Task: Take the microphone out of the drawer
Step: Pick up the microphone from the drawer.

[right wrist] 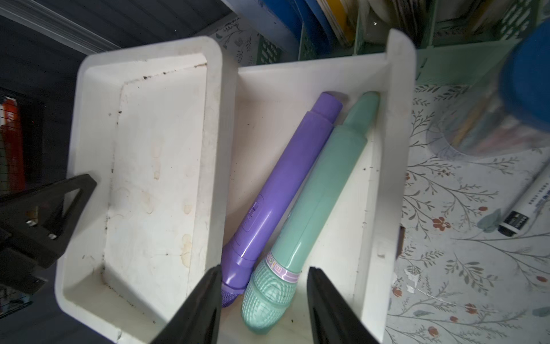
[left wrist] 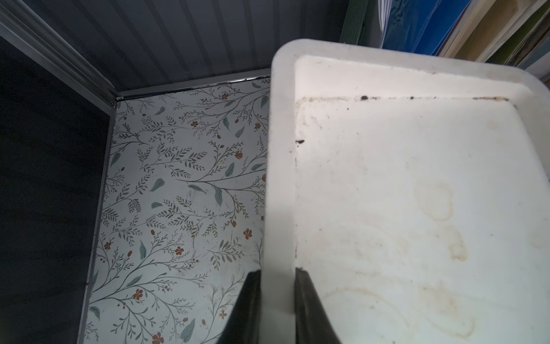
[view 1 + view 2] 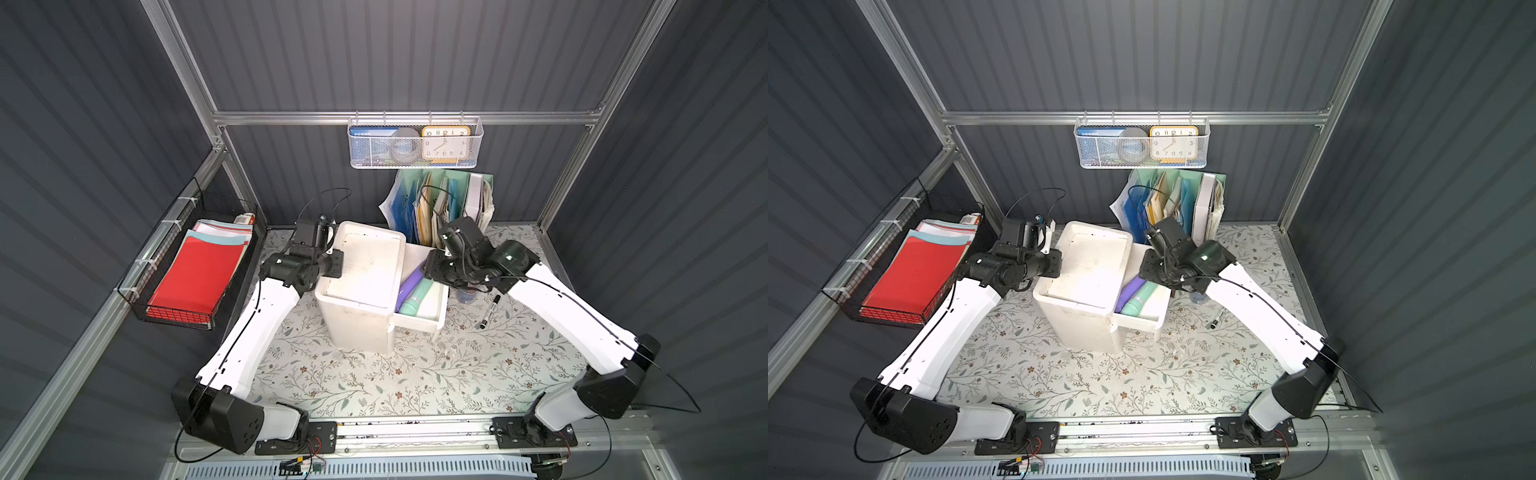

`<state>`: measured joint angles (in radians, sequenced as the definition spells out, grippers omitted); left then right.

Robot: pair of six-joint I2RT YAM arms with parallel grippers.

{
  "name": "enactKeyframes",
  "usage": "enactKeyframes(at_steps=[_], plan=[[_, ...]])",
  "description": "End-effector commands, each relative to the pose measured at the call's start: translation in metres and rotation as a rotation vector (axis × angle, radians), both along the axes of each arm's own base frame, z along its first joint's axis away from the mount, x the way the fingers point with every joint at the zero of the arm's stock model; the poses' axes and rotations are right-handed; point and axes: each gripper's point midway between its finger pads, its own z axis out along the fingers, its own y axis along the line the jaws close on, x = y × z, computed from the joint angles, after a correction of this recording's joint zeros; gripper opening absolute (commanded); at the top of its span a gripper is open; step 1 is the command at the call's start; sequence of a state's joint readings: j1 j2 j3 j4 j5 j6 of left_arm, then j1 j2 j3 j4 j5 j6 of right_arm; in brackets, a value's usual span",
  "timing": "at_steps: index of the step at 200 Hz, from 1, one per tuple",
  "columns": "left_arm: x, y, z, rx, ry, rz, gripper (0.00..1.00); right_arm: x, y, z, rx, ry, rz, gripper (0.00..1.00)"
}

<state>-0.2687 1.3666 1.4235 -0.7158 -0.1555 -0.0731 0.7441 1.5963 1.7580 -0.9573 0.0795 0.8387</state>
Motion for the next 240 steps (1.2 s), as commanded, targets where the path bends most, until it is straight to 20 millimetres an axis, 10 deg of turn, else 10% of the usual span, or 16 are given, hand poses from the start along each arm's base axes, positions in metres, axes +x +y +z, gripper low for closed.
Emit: enactKeyframes(at_steps=[1,240], plan=[[0.007,0.007,-0.02,0.014,0.0,0.041,0.0,-0.008,0.001,-0.013,-0.081,0.07,-0.02,0.46],[0.0,0.005,-0.048,0.035,0.008,-0.006,0.0,0.005,0.013,-0.126,-0.161,0.288,-0.265,0.51]])
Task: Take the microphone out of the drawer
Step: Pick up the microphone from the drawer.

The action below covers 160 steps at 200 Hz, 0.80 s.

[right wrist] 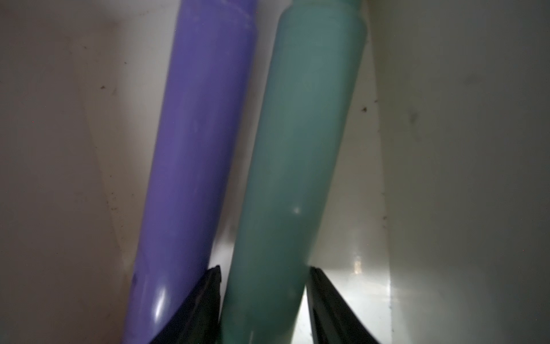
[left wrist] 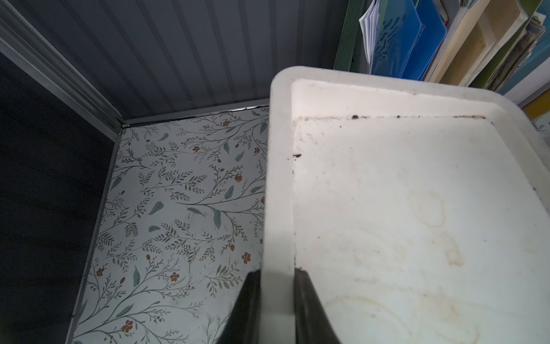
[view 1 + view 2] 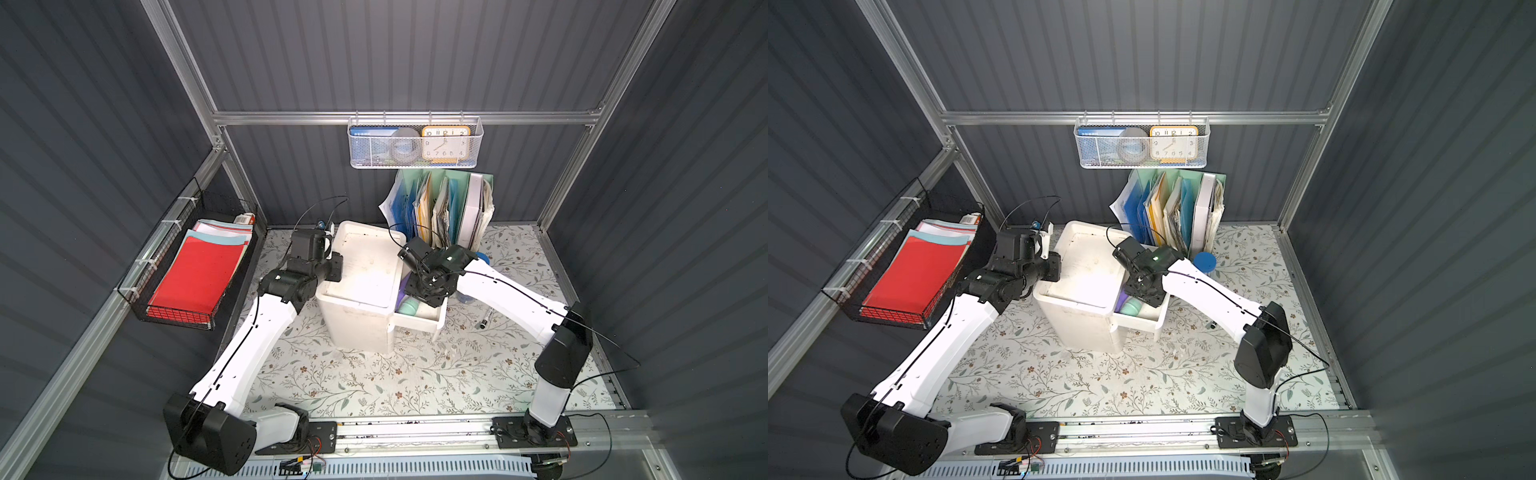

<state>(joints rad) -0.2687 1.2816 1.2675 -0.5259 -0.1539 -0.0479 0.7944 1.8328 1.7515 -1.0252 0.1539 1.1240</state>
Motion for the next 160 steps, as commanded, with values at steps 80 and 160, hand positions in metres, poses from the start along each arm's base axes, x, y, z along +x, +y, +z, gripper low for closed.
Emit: enactKeyframes(at_steps=[80,160], plan=[[-0.003,0.008,-0.046,0.044,0.113,0.024,0.0,0.013,0.008,-0.011,0.005,-0.046,0.015,0.33],[-0.003,0.007,-0.051,0.035,0.119,0.027,0.0,0.038,0.011,0.05,-0.018,-0.272,0.117,0.13]])
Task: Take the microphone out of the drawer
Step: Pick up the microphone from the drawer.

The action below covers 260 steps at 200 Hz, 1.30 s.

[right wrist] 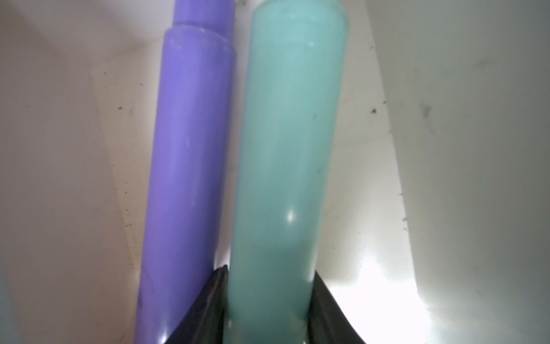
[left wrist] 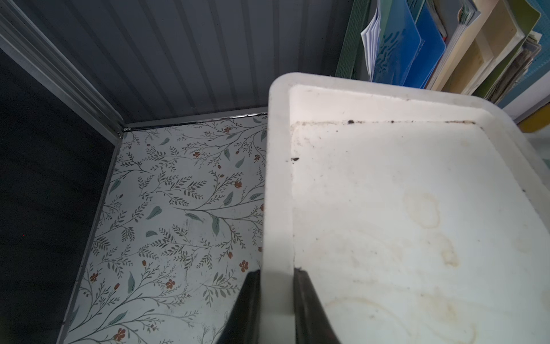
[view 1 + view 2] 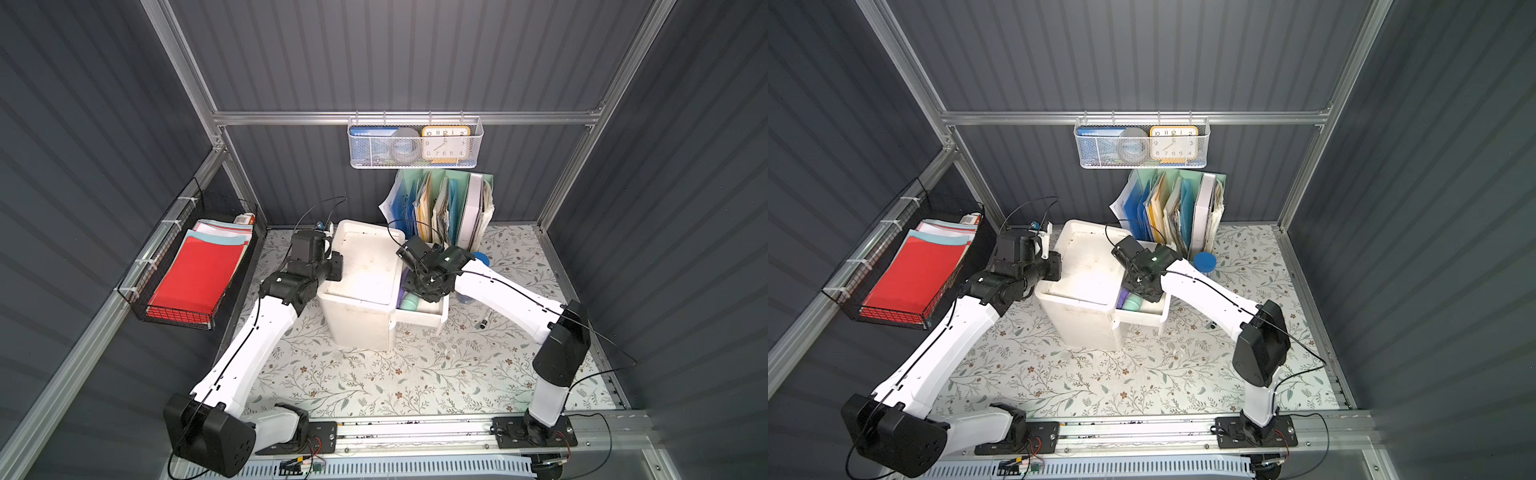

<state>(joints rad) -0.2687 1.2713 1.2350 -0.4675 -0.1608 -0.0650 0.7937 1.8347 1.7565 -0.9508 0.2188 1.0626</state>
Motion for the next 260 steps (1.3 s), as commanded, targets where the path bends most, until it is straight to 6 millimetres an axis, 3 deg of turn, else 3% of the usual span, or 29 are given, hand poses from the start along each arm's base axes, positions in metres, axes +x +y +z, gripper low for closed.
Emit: enactKeyframes(at_steps=[1,64,103,131,160,180,204,227,260], plan=[[-0.007,0.007,-0.052,0.053,0.154,0.011,0.0,0.019,0.006,0.041,-0.01,-0.17,0.09,0.13],[-0.005,0.007,-0.055,0.055,0.162,0.013,0.0,0.026,-0.012,0.111,-0.035,-0.398,0.129,0.02],[-0.005,0.007,-0.058,0.056,0.166,0.016,0.0,0.02,-0.019,0.148,-0.054,-0.494,0.201,0.01],[-0.005,0.007,-0.059,0.055,0.169,0.017,0.0,0.013,-0.041,0.166,-0.126,-0.538,0.217,0.01],[-0.005,0.007,-0.059,0.041,0.167,0.029,0.0,0.004,-0.082,0.176,-0.205,-0.554,0.162,0.01],[-0.005,0.007,-0.059,0.039,0.167,0.029,0.0,-0.003,-0.116,0.17,-0.24,-0.547,0.103,0.0],[-0.004,0.007,-0.059,0.039,0.164,0.027,0.0,-0.015,-0.16,0.146,-0.244,-0.51,0.004,0.0],[-0.004,0.006,-0.058,0.038,0.162,0.027,0.0,-0.031,-0.205,0.11,-0.175,-0.444,-0.125,0.0],[-0.003,0.006,-0.059,0.039,0.165,0.027,0.0,-0.048,-0.238,0.053,-0.081,-0.371,-0.231,0.0]])
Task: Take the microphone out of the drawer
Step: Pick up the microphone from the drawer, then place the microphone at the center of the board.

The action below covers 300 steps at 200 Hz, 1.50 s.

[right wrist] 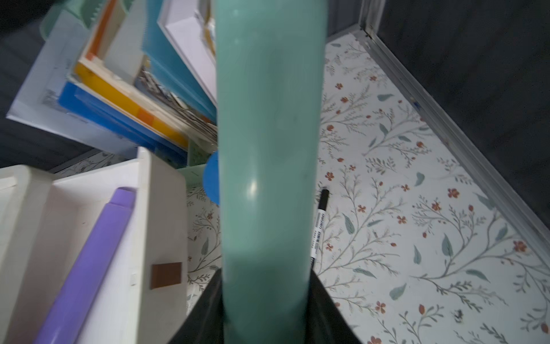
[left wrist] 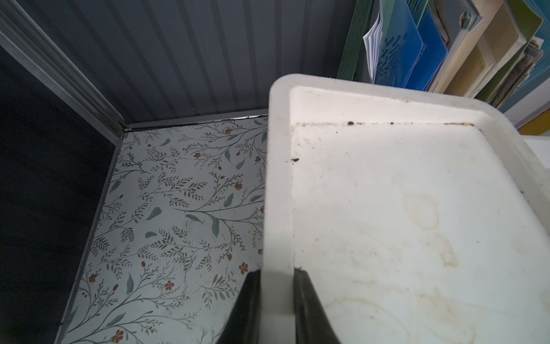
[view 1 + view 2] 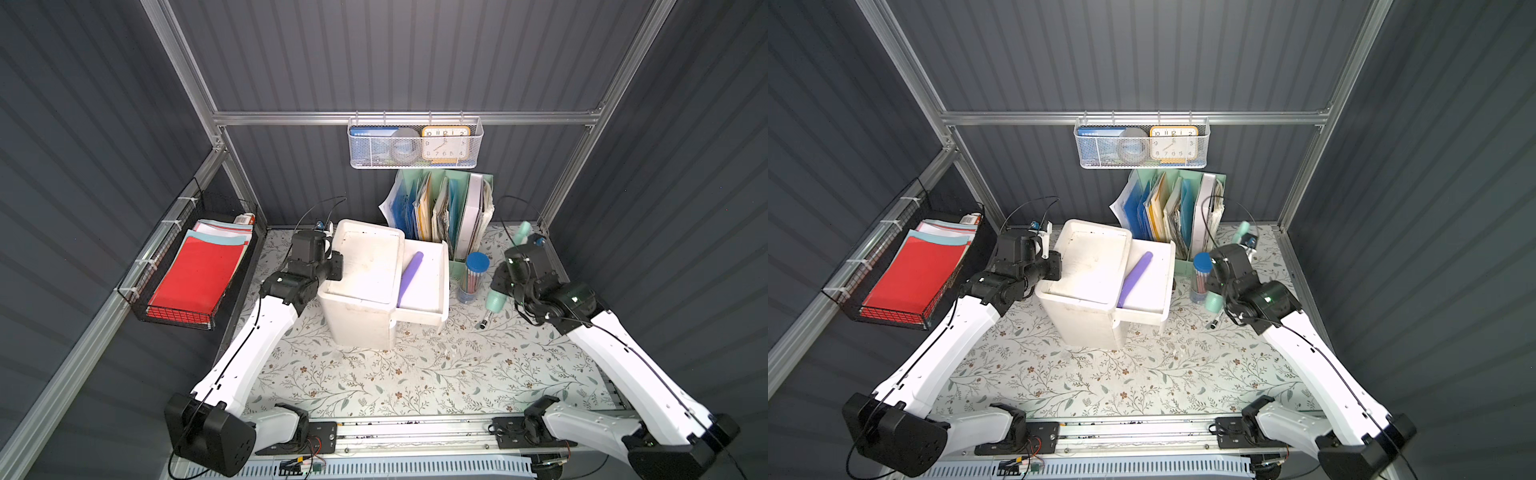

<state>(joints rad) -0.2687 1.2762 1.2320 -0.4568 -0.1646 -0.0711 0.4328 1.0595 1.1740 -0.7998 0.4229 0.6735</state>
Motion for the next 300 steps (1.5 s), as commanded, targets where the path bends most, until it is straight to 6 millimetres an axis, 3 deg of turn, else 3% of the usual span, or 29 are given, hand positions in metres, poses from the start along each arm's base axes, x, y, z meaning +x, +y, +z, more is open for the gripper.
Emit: enactKeyframes(at_steps=[1,70,155,214,268,300], plan=[[-0.004,0.006,-0.058,0.042,0.167,0.019,0.0,-0.006,-0.007,-0.028,0.115,0.014,-0.038,0.0],[-0.004,0.005,-0.063,0.044,0.179,0.017,0.0,-0.018,-0.032,-0.139,0.005,0.353,-0.012,0.0],[-0.005,0.005,-0.061,0.044,0.173,0.014,0.0,-0.005,-0.048,-0.229,-0.019,0.696,0.033,0.0],[-0.006,0.005,-0.059,0.042,0.166,0.013,0.0,0.01,-0.039,-0.258,0.043,0.736,0.082,0.0],[-0.005,0.005,-0.06,0.044,0.168,0.012,0.0,0.017,-0.023,-0.27,0.115,0.733,0.132,0.0],[-0.005,0.005,-0.06,0.044,0.169,0.012,0.0,0.016,-0.024,-0.272,0.116,0.737,0.125,0.12]])
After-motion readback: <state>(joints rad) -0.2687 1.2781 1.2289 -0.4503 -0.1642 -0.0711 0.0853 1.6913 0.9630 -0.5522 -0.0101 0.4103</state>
